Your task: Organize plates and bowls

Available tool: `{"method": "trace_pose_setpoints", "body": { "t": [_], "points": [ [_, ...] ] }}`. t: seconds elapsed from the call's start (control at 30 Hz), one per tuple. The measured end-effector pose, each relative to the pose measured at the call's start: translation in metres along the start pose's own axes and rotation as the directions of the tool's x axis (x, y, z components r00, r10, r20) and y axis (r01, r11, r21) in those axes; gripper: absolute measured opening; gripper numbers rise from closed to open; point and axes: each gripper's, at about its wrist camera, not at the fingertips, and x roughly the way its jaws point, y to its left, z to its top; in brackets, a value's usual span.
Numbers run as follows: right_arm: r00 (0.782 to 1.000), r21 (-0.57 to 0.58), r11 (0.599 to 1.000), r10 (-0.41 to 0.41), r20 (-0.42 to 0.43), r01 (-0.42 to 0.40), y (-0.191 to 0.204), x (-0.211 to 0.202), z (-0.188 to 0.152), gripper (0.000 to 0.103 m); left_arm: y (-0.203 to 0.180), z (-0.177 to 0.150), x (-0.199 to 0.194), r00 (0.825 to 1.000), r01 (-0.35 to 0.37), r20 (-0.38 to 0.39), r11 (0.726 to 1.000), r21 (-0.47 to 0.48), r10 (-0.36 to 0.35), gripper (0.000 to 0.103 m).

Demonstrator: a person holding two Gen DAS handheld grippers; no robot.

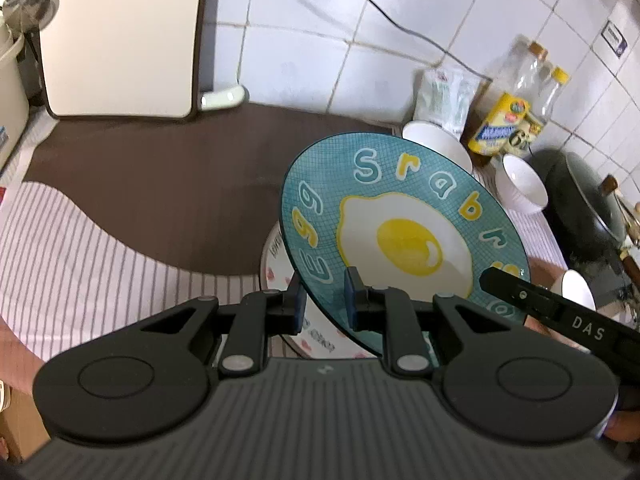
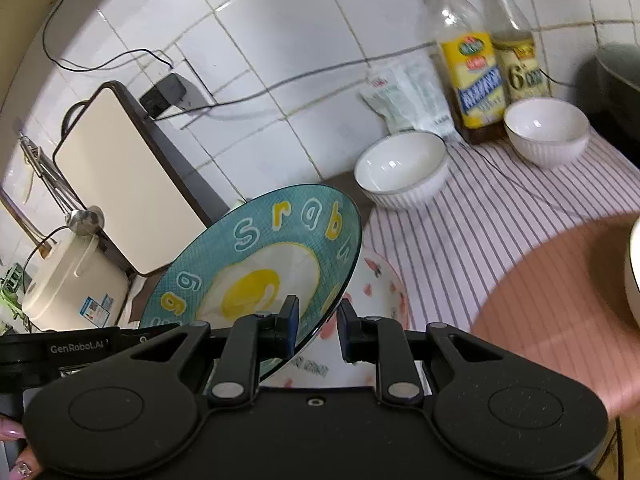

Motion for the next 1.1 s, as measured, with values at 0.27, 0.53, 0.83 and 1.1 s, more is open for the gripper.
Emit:
{"method": "trace_pose_setpoints", "body": {
  "t": [0.27,0.53,0.83,1.1],
  "points": [
    [0.998,0.064,0.998,-0.007,-0.055,0.01,-0.022,0.008,-0.029,0.025,0.005,-0.026,0.024,0.997,-0.007,-0.072,1.0,-0.019,0.005,0.017],
    [0.994,0.087,0.995,-0.027,-0.105,0.037,-0.027,0.02,-0.035,0.025,0.011,-0.031,0.044,0.993,-0.013,-0.117,0.999,-0.032,0.009,0.017],
    [0.99,0.053,0.996,-0.057,-0.131,0.065,-0.022,0.027,-0.031,0.025,0.016,-0.028,0.052,0.991,-0.012,-0.134,0.998,-0.056,0.004,0.018],
    [0.979,-0.01,0.994,-0.105,-0.176,0.105,-0.014,0.036,-0.027,0.024,0.016,-0.025,0.054,0.99,-0.026,-0.137,0.999,-0.045,0.019,0.017]
  ]
}}
